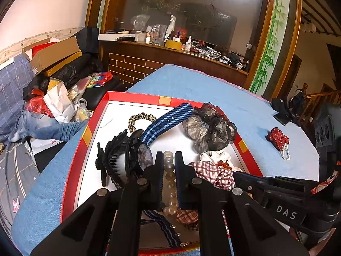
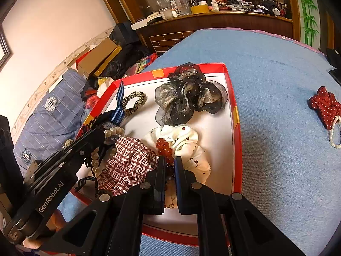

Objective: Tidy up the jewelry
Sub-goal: 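Lower the bracelets into the red box and open both grippers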

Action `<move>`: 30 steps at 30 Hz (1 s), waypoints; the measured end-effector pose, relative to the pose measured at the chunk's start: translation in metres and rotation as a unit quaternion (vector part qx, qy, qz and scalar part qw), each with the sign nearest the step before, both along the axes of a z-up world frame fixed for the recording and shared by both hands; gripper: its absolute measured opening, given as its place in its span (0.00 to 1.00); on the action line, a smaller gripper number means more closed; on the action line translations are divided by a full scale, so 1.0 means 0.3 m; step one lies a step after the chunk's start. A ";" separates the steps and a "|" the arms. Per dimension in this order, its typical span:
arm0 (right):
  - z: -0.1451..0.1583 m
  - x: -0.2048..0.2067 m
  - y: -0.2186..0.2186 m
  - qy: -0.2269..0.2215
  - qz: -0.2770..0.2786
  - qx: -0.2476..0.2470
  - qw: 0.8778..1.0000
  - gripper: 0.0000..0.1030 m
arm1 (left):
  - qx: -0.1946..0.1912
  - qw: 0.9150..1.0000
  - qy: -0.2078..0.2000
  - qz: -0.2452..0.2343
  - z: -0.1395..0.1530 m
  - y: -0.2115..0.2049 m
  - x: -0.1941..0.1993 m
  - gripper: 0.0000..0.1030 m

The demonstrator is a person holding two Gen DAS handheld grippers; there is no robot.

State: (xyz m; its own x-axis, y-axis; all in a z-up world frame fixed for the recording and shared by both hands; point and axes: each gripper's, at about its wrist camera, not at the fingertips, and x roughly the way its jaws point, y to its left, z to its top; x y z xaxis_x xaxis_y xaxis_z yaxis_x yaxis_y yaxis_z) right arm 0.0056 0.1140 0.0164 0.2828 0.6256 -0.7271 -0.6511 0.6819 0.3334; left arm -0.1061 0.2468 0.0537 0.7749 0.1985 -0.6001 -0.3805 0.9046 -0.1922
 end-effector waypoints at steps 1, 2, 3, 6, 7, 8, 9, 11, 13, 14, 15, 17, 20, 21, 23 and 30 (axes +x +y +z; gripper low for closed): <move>-0.003 0.000 0.001 0.000 0.000 -0.001 1.000 0.08 | -0.001 1.000 0.002 -0.001 -0.002 0.000 0.003 0.09; -0.005 0.001 0.002 0.001 -0.001 -0.003 1.000 0.08 | -0.001 1.000 0.003 -0.001 -0.003 0.000 0.006 0.09; -0.009 0.002 0.003 0.002 -0.002 -0.005 1.000 0.08 | -0.002 1.000 0.004 -0.001 -0.004 0.001 0.008 0.09; -0.014 0.004 0.010 0.002 -0.002 -0.010 1.000 0.08 | -0.005 1.000 0.009 -0.002 -0.008 0.004 0.016 0.09; -0.016 0.004 0.014 0.001 -0.002 -0.012 1.000 0.08 | -0.007 1.000 0.011 -0.002 -0.009 0.005 0.020 0.09; -0.018 0.003 0.019 0.001 -0.001 -0.014 1.000 0.08 | -0.008 1.000 0.014 -0.002 -0.012 0.006 0.026 0.09; -0.020 0.004 0.027 0.000 -0.001 -0.016 1.000 0.08 | -0.010 1.000 0.017 -0.003 -0.015 0.007 0.031 0.09; -0.022 0.006 0.036 -0.002 -0.001 -0.020 1.000 0.08 | -0.013 1.000 0.022 -0.004 -0.021 0.011 0.044 0.09; -0.024 0.015 0.044 -0.003 -0.002 -0.023 1.000 0.08 | -0.012 1.000 0.026 -0.003 -0.026 0.015 0.055 0.09; -0.025 0.022 0.049 -0.003 -0.003 -0.024 1.000 0.08 | -0.012 1.000 0.027 -0.003 -0.029 0.017 0.062 0.09; -0.027 0.030 0.051 -0.002 -0.005 -0.025 1.000 0.09 | -0.014 0.999 0.030 -0.002 -0.033 0.022 0.069 0.09; -0.034 0.050 0.062 -0.003 -0.008 -0.029 1.000 0.08 | -0.016 0.999 0.034 0.000 -0.044 0.029 0.084 0.09; -0.038 0.075 0.073 -0.003 -0.013 -0.032 0.999 0.09 | -0.018 0.999 0.038 0.003 -0.057 0.039 0.098 0.09; -0.041 0.084 0.074 -0.003 -0.015 -0.032 0.999 0.09 | -0.015 0.999 0.039 0.004 -0.058 0.039 0.101 0.09; -0.043 0.094 0.073 -0.004 -0.018 -0.031 0.999 0.09 | -0.009 0.999 0.037 0.007 -0.059 0.038 0.105 0.09; -0.004 0.079 0.029 -0.014 -0.016 -0.008 1.000 0.09 | -0.007 1.000 0.021 0.011 -0.040 0.034 0.082 0.28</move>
State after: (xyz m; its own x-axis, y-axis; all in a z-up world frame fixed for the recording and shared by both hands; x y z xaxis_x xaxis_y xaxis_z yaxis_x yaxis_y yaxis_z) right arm 0.0292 0.1227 0.0153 0.3232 0.6048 -0.7278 -0.6377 0.7075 0.3047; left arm -0.0814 0.2568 0.0417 0.7438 0.2067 -0.6357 -0.4091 0.8929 -0.1883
